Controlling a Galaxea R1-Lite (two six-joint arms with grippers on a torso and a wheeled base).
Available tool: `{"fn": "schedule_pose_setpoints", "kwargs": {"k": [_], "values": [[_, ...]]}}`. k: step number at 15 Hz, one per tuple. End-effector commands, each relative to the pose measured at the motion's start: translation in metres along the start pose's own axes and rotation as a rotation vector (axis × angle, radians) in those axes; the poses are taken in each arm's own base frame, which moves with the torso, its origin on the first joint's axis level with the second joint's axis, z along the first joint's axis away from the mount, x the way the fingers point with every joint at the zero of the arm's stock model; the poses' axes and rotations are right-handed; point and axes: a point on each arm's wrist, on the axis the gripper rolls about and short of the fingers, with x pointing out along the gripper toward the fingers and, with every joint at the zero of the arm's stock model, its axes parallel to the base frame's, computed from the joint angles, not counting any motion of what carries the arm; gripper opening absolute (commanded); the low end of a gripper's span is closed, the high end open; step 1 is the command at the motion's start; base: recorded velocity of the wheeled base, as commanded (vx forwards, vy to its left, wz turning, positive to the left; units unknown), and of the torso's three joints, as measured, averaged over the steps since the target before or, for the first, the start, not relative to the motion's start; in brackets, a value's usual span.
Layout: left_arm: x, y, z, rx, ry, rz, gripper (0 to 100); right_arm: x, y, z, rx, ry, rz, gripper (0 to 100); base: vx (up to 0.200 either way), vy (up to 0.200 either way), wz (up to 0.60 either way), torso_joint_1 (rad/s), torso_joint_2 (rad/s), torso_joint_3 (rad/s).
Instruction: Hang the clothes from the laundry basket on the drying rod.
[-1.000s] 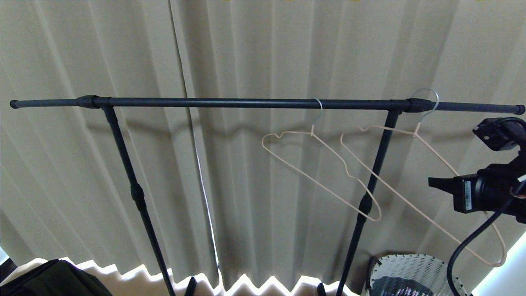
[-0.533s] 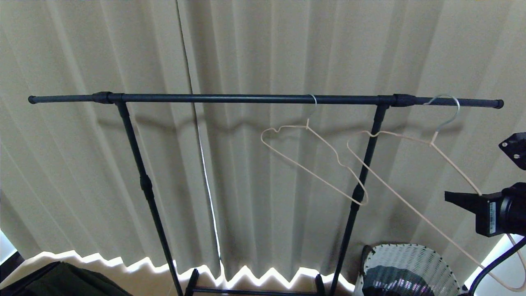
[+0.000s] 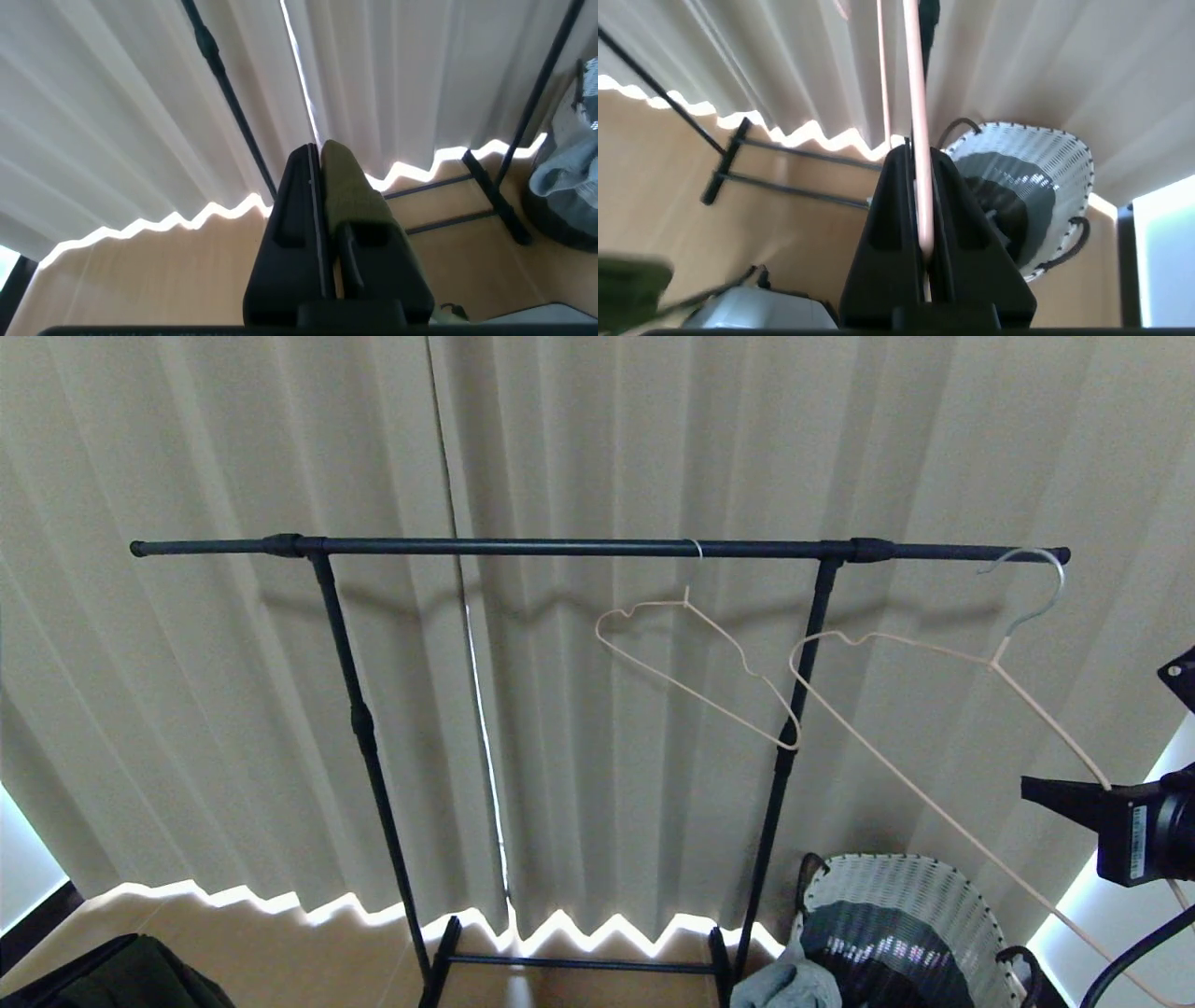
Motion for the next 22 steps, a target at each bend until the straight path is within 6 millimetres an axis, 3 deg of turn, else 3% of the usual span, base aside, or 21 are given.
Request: {"fn": "schedule_pose_setpoints", "kwargs": {"k": [1, 4, 16, 22], "values": [[0.0, 0.0, 0.0, 0.001, 0.002, -0.001, 0, -0.005, 0.002, 0.001, 0.005, -0.022, 0.018, 0, 0.0, 0.0, 0.0, 0.0, 0.0, 0.0], [0.0, 0.0, 0.0, 0.001, 0.0, -0.001, 0, -0.011, 0.013, -0.001, -0.003, -0.03, 0.087, 0, 0.0, 0.0, 0.0, 0.0, 0.0, 0.0], [0.0, 0.0, 0.0, 0.002, 0.002, -0.001, 0, -0.012, 0.016, -0.001, -0.011, -0.03, 0.105, 0, 0.0, 0.2, 0.0, 0.002, 0.0, 0.002], [-0.001, 0.0, -0.001, 0.028, -0.007, -0.004, 0, -0.031, 0.014, -0.006, -0.013, -0.091, 0.11, 0, 0.0, 0.0, 0.0, 0.0, 0.0, 0.0]]}}
